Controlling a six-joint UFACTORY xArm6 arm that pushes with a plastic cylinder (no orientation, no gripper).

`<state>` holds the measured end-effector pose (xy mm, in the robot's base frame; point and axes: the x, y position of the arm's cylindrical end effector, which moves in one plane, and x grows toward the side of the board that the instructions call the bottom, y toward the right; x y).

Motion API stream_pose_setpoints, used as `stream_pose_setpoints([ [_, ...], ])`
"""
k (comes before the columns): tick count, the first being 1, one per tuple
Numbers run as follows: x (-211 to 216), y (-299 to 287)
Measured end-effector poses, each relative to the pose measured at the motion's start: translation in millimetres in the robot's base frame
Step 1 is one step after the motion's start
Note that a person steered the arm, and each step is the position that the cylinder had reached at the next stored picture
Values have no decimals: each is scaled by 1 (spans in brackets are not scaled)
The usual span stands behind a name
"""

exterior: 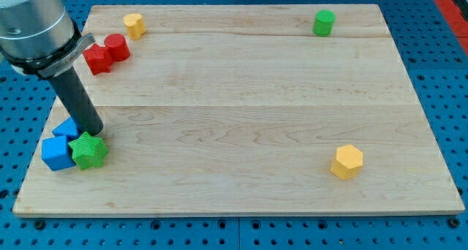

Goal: Adjust the green circle diagonally top left to the yellow hexagon

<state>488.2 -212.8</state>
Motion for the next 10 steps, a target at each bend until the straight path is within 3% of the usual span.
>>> stream_pose_setpoints([
  [2, -112, 128],
  [3, -134, 174],
  [5, -164, 350],
  [6, -204, 414],
  [7, -251, 428],
  [8, -265, 392],
  [10, -196, 289],
])
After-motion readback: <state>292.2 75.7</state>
